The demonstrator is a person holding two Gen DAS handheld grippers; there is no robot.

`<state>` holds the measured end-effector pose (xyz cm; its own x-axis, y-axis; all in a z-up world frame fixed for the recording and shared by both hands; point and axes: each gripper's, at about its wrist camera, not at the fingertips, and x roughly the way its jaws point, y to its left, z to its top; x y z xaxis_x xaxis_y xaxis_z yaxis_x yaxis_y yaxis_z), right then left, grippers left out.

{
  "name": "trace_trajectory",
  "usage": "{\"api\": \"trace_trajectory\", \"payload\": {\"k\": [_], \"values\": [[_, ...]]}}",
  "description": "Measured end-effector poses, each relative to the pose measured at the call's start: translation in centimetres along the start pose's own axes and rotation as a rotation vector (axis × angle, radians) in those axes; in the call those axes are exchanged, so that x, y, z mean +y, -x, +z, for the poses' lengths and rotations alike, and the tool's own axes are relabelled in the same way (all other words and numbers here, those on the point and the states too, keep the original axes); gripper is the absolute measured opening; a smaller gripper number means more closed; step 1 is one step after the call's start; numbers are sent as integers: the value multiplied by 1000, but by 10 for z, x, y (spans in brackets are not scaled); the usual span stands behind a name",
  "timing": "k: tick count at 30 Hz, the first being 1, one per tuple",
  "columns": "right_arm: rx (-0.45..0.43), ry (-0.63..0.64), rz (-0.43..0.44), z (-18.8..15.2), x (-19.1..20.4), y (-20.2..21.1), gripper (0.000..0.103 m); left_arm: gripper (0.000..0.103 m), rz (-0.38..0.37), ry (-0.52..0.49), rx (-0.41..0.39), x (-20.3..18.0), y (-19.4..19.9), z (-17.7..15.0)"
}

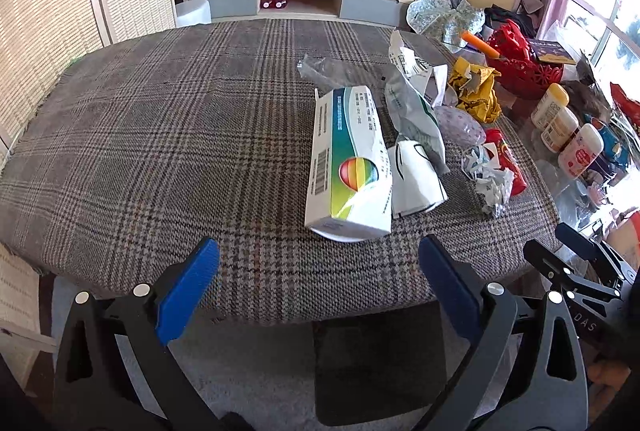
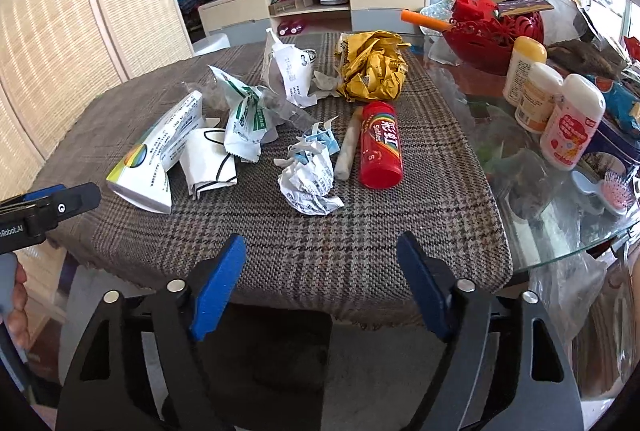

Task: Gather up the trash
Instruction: 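Reach the left gripper to the white medicine box and grasp it, then lower the box into the black bin with the left gripper while the right gripper drops crumpled foil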

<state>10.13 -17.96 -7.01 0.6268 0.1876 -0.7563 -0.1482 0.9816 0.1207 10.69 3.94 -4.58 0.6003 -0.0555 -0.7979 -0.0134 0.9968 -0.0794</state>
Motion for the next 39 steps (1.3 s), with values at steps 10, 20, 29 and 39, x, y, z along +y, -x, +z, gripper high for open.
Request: {"api": "trace_trajectory", "payload": {"k": [10, 20, 29, 39], "values": [[8, 38, -14, 19, 5, -30, 69, 95, 25, -54, 37, -21, -47, 45], [28, 67, -10, 25, 8, -58, 55, 81, -57, 33, 123, -5, -92, 52], [36, 61, 25, 23, 5, -54, 27, 58, -77, 27, 136, -3, -86, 42], [1, 75, 77, 4, 11, -9, 26, 58, -57, 37, 70, 7, -28, 11]]}}
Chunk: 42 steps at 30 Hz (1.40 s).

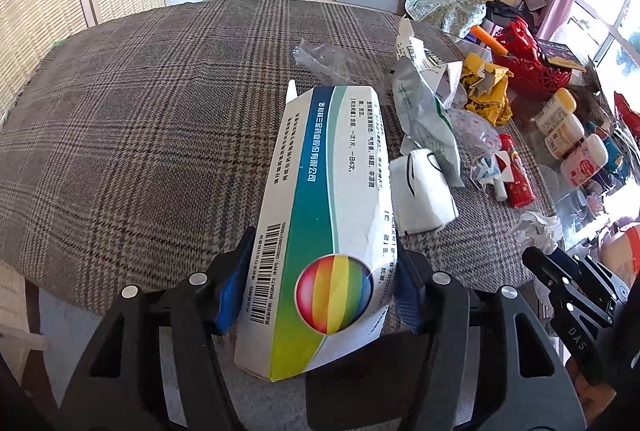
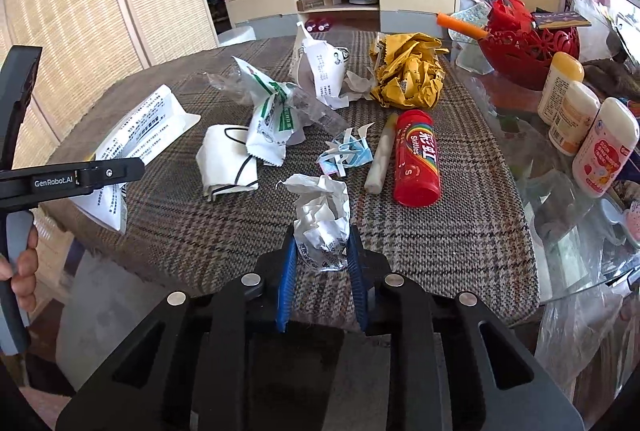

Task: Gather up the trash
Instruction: 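Lower the box into the black bin with the left gripper while the right gripper drops crumpled foil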

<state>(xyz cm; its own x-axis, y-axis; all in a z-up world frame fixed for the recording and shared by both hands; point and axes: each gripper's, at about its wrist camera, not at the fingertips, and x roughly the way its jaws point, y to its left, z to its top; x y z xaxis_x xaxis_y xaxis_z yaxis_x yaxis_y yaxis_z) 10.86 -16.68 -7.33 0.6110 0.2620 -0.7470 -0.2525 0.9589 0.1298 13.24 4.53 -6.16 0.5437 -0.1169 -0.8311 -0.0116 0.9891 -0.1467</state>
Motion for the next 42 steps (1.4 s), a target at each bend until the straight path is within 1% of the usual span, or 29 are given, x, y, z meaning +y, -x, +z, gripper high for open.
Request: {"api": "trace_trajectory", "payload": {"k": [5, 10, 12, 14, 18, 23, 26, 31, 34, 40, 41, 42], "values": [[-7, 19, 38, -20, 10, 30, 26, 58, -13, -19, -43, -13, 37, -40], [4, 19, 61, -47, 16, 48, 26, 58, -18, -66, -57, -28, 54, -82], [15, 13, 66, -58, 16, 52, 26, 58, -34, -70, -53, -31, 57, -99], [26, 0, 74, -68, 16, 54, 26, 58, -49, -70, -41, -34, 56, -114], [65, -39, 93, -88, 13, 48, 26, 58, -55, -81, -9, -38, 47, -144], [146, -95, 117, -110, 10, 22, 26, 58, -69, -83, 66, -41, 15, -174], [208, -127, 133, -121, 10, 1, 26, 58, -69, -73, 103, -40, -5, -186], [294, -163, 139, -134, 12, -33, 26, 58, -76, -77, 139, -38, -36, -200], [307, -173, 130, -136, 13, -45, 26, 58, -76, -86, 155, -39, -49, -202], [301, -161, 122, -130, 23, -52, 29, 59, -92, -98, 171, -44, -60, -201], [303, -156, 121, -129, 24, -53, 32, 59, -93, -96, 175, -43, -61, -200], [302, -153, 117, -127, 25, -54, 39, 59, -97, -95, 179, -43, -62, -199]]}}
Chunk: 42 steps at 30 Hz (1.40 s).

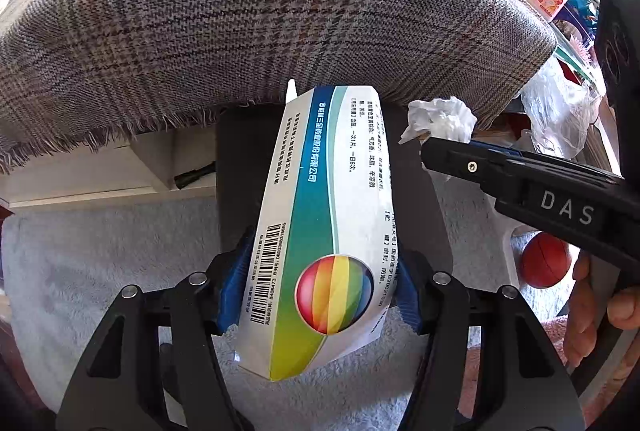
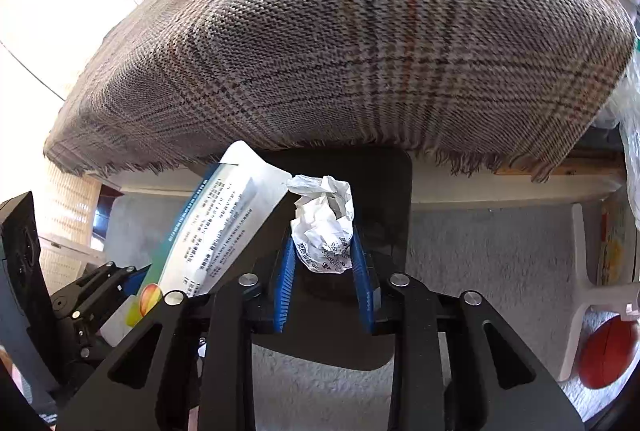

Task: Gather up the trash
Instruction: 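Lower the box into the black bin with the left gripper while the right gripper drops crumpled foil, then grasp the white mask with the left gripper while the right gripper grasps the red Skittles tube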

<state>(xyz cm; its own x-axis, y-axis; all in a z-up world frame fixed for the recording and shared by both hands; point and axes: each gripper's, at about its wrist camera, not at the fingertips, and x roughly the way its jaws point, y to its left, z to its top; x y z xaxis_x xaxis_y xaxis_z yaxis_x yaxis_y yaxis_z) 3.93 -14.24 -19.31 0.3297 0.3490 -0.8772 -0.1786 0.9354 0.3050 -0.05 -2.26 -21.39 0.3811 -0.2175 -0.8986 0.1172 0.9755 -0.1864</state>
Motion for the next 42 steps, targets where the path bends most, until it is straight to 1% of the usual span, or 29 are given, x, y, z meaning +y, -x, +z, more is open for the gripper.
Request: {"api": "trace_trajectory", "payload": {"k": [1, 2, 3, 5, 8, 9, 10, 11, 12, 14, 17, 19, 22, 24, 26, 28, 34, 38, 42], "values": [[-2, 1, -1, 1, 1, 1, 46, 59, -4, 1, 1, -1, -1, 0], [-7, -2, -2, 2, 2, 2, 56, 64, -6, 3, 3, -1, -2, 0], [-14, -6, -3, 2, 2, 3, 58, 67, -7, 5, 1, 0, -2, 1], [-19, -13, -6, 4, 0, 5, 58, 78, 3, 7, -12, -1, -1, 0], [-27, -22, -16, 4, -4, 9, 60, 87, 7, 9, -25, 2, 4, -1], [-33, -25, -18, 4, -6, 12, 67, 89, 14, 9, -30, 2, 7, -2], [-42, -29, -23, 5, -7, 17, 72, 93, 19, 9, -34, 3, 11, -1], [-59, -31, -33, 6, -8, 23, 82, 95, 22, 9, -38, 3, 14, -1], [-75, -33, -44, 5, -13, 29, 90, 95, 21, 6, -40, 4, 18, -1], [-116, -36, -73, 5, -16, 45, 100, 95, 23, 2, -47, 6, 30, 1], [-166, -22, -121, 12, -20, 70, 100, 95, 2, 18, -58, 8, 45, 8], [-190, -23, -132, 18, -27, 86, 100, 95, -7, 25, -69, 8, 55, 15], [-221, -26, -135, 29, -32, 109, 100, 95, 11, 10, -97, 5, 71, 25], [-241, -11, -157, 37, -32, 121, 100, 95, 8, 11, -112, 5, 80, 32], [-262, 4, -180, 46, -33, 132, 100, 95, 2, 12, -126, 5, 89, 44], [-285, 9, -195, 56, -35, 142, 100, 95, 20, 5, -152, 5, 99, 60], [-350, 6, -239, 96, -43, 159, 100, 95, 48, 7, -229, 2, 121, 117], [-367, -6, -264, 128, -48, 157, 100, 95, 55, 15, -243, 0, 123, 150], [-363, -25, -260, 157, -55, 150, 100, 95, 61, 15, -237, -1, 115, 182]]}}
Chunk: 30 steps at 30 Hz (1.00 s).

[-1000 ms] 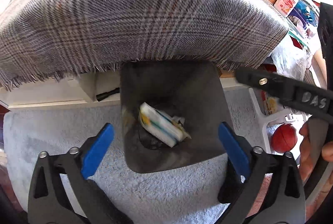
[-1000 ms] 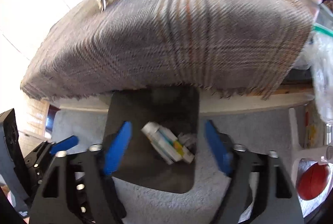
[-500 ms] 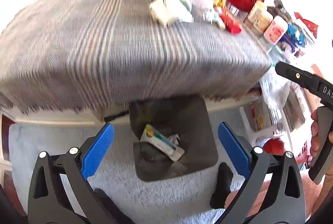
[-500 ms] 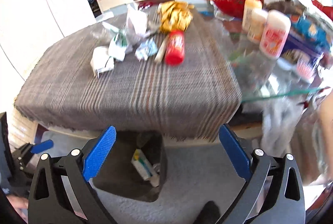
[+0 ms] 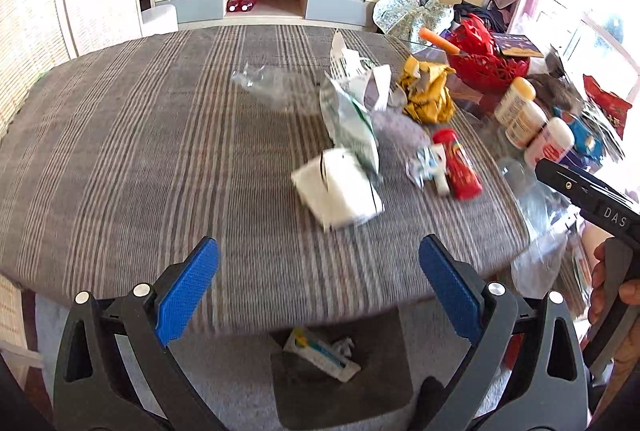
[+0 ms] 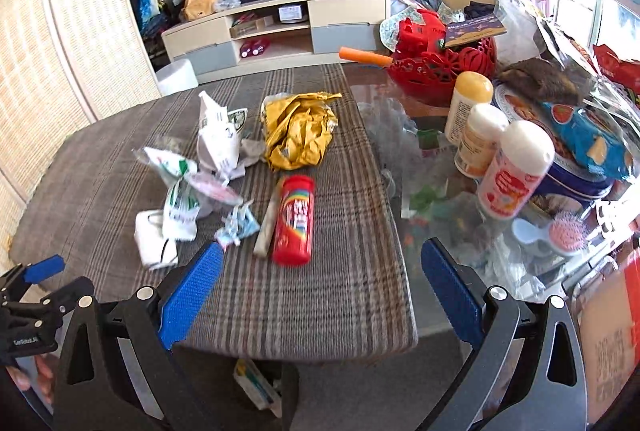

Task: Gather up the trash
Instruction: 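Grasp the white mask with the left gripper while the right gripper grasps the red Skittles tube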

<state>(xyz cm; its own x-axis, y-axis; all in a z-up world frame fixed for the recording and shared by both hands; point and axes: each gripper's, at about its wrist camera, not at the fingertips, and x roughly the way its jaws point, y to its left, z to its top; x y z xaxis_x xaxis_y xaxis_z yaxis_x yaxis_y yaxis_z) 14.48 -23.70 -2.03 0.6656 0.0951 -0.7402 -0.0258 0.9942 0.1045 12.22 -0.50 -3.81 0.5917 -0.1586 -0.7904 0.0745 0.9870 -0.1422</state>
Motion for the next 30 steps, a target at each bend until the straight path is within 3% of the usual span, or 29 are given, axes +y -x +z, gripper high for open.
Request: {"api": "trace_trajectory", "payload": {"k": [7, 9, 13, 14, 17, 22, 27, 30], "values": [[67, -13, 10, 23, 0, -44, 96, 92, 8, 1, 26, -2, -36, 29], [91, -17, 26, 27, 1, -55, 83, 87, -2, 5, 37, -1, -43, 32], [143, -27, 49, 30, 1, -77, 73, 79, 2, 10, 69, -2, -63, 34], [160, -33, 49, 29, -1, -83, 66, 75, 1, 11, 81, -2, -69, 34], [202, -49, 52, 26, -4, -98, 56, 74, 2, 10, 106, -3, -83, 30], [220, -49, 97, 21, -1, -111, 56, 72, -26, 17, 120, -1, -100, 27], [240, -38, 113, 14, 11, -123, 54, 60, -50, 3, 119, -7, -108, 25], [228, -51, 126, 14, 12, -122, 31, 49, -70, -1, 120, -10, -106, 25]]}}
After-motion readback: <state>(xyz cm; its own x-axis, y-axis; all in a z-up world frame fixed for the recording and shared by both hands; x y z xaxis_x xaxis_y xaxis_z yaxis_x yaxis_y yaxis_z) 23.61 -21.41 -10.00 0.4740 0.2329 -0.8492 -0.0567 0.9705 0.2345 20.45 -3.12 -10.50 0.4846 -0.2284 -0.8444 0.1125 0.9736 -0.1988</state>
